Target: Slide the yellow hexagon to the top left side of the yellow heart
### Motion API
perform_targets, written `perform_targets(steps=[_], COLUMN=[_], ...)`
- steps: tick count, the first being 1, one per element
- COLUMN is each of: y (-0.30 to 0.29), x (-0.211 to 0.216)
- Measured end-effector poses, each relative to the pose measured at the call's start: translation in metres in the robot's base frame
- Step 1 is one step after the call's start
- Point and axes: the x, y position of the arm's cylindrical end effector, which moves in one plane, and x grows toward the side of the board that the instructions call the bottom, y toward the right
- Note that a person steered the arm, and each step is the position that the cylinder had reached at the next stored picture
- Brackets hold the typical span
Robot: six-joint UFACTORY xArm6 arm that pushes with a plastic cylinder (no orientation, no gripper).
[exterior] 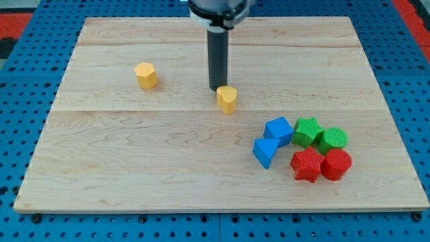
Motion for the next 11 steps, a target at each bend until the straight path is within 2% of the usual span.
perform_targets(steps=[1, 2, 3, 4, 5, 6, 7, 8, 9, 10, 11], y=[0.008, 0.036, -0.001, -0.095, -0.189, -0.193, -0.168, -0.077, -0.024, -0.036, -0.017], x=[0.047, 0.064, 0.049, 0.052, 0.029, -0.033, -0.060, -0.017, 0.042, 0.019, 0.020])
